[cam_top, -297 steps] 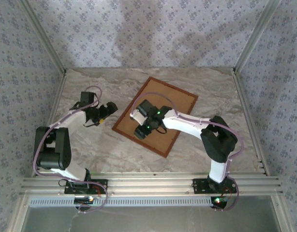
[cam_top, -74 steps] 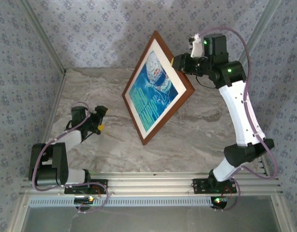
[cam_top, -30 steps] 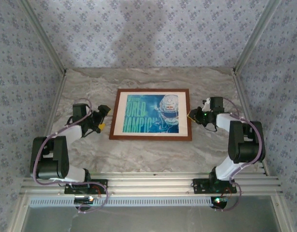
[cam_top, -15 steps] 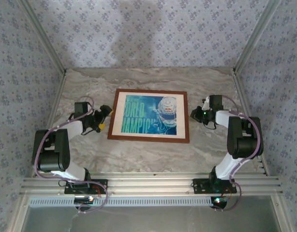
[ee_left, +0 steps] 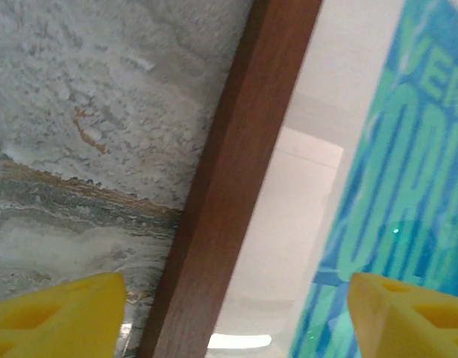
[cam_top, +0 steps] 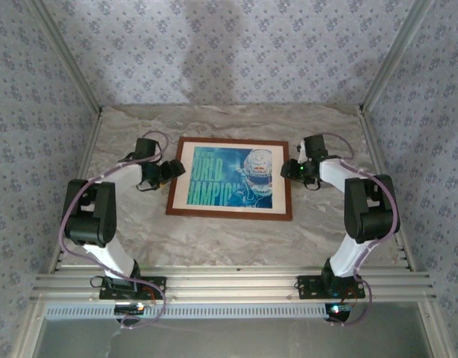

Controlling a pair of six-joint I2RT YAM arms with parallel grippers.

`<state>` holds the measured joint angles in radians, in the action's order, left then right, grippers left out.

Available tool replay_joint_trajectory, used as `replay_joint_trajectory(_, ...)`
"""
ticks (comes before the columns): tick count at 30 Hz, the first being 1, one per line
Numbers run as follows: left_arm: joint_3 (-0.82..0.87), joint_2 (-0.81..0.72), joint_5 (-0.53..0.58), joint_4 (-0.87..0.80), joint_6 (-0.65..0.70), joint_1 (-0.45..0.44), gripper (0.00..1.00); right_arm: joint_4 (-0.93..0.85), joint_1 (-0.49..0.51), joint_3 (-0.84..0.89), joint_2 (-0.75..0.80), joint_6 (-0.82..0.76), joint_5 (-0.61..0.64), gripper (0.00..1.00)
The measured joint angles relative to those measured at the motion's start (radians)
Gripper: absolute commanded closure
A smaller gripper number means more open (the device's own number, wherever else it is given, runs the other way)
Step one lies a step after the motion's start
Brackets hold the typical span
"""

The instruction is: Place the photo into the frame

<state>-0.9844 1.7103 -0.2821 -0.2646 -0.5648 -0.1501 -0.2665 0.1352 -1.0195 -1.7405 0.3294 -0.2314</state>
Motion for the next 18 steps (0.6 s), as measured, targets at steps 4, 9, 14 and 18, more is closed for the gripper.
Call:
replay_joint_trajectory(4,-0.011,0.039,0.018,-0.024,0.026,-0.011,0.31,-0.037,0.028,-0.034,-0.050,-0.017,0.052,0.56)
replay_joint_trajectory(9,-0.023,0.046,0.044,-0.036,0.035,-0.029,0.44,-0.063,0.040,-0.075,-0.080,-0.035,0.090,0.68)
replay_joint_trajectory(14,-0.023,0.053,0.055,-0.030,0.032,-0.055,0.53,-0.074,0.037,-0.114,-0.108,-0.043,0.112,0.71)
replay_joint_trajectory(18,-0.023,0.053,0.059,-0.027,0.026,-0.077,0.55,-0.076,0.021,-0.145,-0.129,-0.058,0.121,0.72)
